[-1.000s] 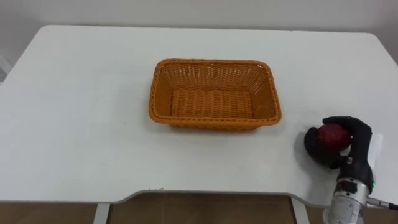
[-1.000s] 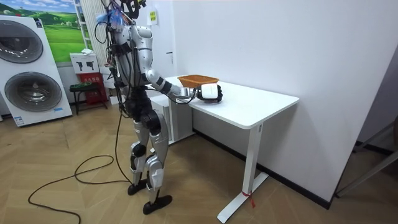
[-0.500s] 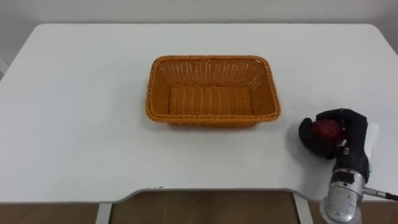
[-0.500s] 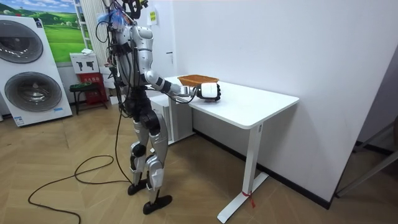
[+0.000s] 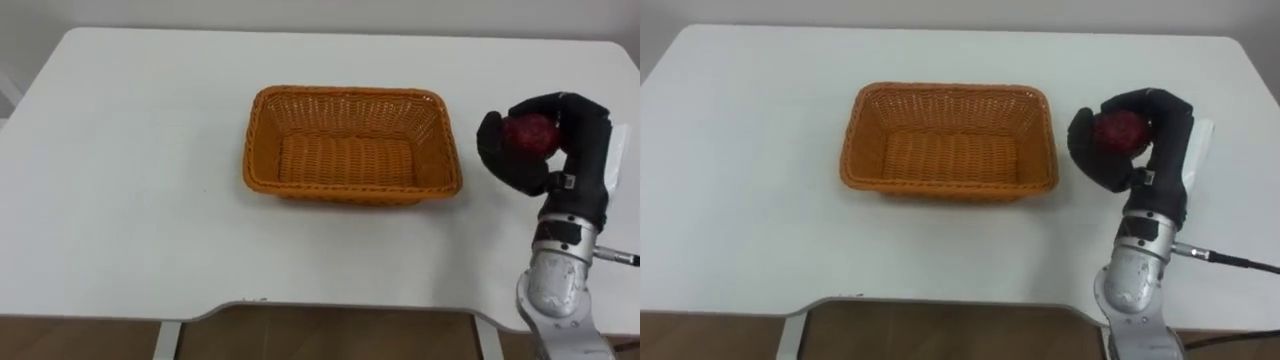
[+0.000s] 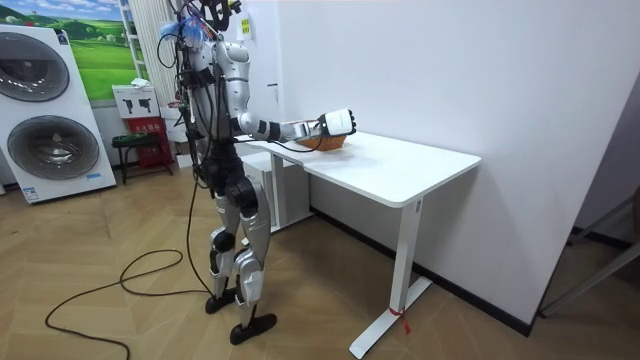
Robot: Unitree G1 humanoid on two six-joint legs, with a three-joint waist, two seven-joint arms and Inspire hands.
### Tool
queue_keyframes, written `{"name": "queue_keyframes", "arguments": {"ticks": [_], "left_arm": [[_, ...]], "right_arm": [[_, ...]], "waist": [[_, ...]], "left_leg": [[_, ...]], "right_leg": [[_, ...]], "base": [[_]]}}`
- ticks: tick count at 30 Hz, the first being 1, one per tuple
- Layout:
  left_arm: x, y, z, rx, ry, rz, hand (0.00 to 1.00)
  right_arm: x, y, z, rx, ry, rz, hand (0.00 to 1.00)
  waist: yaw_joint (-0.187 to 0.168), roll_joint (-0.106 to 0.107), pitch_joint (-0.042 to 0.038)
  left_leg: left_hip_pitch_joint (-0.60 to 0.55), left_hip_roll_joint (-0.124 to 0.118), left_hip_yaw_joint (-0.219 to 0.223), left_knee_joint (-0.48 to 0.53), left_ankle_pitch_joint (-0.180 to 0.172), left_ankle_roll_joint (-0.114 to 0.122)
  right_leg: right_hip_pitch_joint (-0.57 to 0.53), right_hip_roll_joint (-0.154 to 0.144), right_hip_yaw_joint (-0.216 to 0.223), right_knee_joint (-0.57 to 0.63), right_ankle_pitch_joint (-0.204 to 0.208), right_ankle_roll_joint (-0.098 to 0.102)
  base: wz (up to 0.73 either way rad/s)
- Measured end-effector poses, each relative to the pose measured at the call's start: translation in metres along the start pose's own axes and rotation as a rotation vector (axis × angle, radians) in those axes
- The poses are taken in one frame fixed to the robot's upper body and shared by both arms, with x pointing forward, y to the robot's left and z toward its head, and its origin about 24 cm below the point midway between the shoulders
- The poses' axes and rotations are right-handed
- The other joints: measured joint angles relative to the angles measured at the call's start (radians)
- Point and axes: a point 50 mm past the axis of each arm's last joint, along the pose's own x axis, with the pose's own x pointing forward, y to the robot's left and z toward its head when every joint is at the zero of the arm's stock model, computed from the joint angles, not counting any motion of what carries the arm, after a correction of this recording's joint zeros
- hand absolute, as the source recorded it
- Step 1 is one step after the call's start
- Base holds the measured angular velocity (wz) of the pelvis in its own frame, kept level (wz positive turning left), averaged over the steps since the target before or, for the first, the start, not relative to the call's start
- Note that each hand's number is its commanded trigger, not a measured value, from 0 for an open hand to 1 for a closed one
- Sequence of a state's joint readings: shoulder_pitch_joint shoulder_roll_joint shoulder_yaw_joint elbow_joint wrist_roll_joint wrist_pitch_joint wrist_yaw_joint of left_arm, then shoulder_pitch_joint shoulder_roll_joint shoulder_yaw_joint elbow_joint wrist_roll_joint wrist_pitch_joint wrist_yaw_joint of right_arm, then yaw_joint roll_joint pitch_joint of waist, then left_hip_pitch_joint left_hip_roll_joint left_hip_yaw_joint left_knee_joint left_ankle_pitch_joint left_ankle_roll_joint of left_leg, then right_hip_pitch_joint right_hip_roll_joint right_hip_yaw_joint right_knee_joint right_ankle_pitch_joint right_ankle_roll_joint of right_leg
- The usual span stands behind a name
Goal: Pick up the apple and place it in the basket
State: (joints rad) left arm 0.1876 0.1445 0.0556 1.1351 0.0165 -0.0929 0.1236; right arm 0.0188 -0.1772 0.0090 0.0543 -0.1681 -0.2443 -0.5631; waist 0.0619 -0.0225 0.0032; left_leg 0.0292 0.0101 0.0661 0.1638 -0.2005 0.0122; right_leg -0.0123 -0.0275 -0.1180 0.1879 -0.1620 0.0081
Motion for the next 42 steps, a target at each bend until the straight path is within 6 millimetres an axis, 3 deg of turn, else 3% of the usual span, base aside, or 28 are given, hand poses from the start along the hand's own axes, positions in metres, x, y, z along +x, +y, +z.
{"name": "queue_keyframes", "arguments": {"ticks": [9, 14, 23, 26, 42], "left_arm": [[0.001, -0.001, 0.005, 0.002, -0.011, -0.016, 0.00], [0.002, -0.001, 0.010, 0.026, -0.029, -0.018, 0.00], [0.003, -0.003, 0.014, 0.050, -0.040, -0.031, 0.00], [0.003, -0.004, 0.014, 0.051, -0.033, -0.032, 0.00], [0.004, -0.009, 0.021, 0.052, -0.035, -0.043, 0.00]], "right_arm": [[0.014, 0.010, 0.022, 0.041, -0.082, 0.062, 1.00], [0.014, 0.030, 0.034, 0.040, -0.120, 0.224, 1.00], [0.012, 0.051, 0.042, 0.042, -0.140, 0.402, 1.00], [0.006, 0.060, 0.039, 0.034, -0.107, 0.464, 0.00], [-0.001, 0.070, 0.039, 0.003, -0.107, 0.551, 0.00]], "waist": [[0.003, -0.012, 0.0058], [0.033, -0.027, 0.0031], [0.067, -0.027, 0.0046], [0.073, -0.023, 0.0070], [0.082, -0.012, 0.0090]], "left_leg": [[-0.011, 0.000, -0.013, 0.004, 0.000, 0.000], [-0.022, 0.000, -0.014, 0.005, 0.000, 0.000], [-0.026, -0.001, -0.037, 0.004, 0.000, 0.000], [-0.027, -0.002, -0.037, 0.004, 0.000, 0.000], [-0.036, -0.004, -0.045, 0.005, 0.000, 0.000]], "right_leg": [[-0.004, -0.002, -0.015, 0.001, 0.000, 0.000], [-0.015, -0.002, -0.016, 0.001, 0.001, -0.001], [-0.005, -0.003, -0.037, -0.008, 0.001, -0.001], [-0.004, -0.003, -0.037, -0.012, 0.001, -0.001], [-0.004, -0.004, -0.040, -0.018, 0.001, -0.001]], "base": [[0.04], [0.00], [0.07], [0.00], [0.00]]}}
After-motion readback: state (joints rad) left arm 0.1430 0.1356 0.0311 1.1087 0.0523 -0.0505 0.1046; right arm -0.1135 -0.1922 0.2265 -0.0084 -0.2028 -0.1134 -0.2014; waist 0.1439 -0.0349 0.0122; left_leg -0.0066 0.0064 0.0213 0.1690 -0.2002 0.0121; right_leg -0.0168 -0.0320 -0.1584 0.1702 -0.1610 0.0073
